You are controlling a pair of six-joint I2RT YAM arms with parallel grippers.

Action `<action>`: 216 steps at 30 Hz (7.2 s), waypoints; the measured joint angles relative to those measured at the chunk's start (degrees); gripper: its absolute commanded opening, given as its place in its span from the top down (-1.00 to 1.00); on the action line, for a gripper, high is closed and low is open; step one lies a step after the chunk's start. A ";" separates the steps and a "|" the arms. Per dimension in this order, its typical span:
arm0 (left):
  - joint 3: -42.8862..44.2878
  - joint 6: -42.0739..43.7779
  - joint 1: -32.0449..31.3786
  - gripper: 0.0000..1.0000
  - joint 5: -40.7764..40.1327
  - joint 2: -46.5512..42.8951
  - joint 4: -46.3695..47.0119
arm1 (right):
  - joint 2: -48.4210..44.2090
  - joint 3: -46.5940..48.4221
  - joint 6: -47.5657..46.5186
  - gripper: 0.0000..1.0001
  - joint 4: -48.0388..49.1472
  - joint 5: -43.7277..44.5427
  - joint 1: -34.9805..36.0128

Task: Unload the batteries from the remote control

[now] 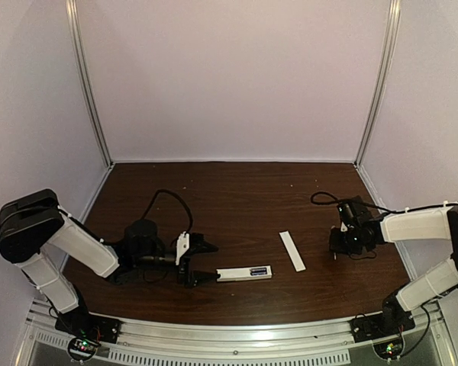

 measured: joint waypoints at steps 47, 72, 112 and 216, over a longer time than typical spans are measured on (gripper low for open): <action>-1.86 -20.96 4.07 -0.40 10.19 0.17 16.44 | -8.90 2.80 -1.29 1.00 30.14 -1.97 37.94; -1.86 -37.00 4.07 0.09 8.98 1.68 16.76 | 4.09 8.33 -4.63 1.00 45.22 -2.08 48.15; -11.80 -42.71 4.07 0.08 -7.26 -13.18 17.16 | 25.42 14.67 -4.13 1.00 72.11 2.29 51.52; 10.64 -23.74 -0.35 1.00 19.69 -0.50 -1.99 | 4.33 34.82 -11.39 0.26 -4.59 -22.08 42.97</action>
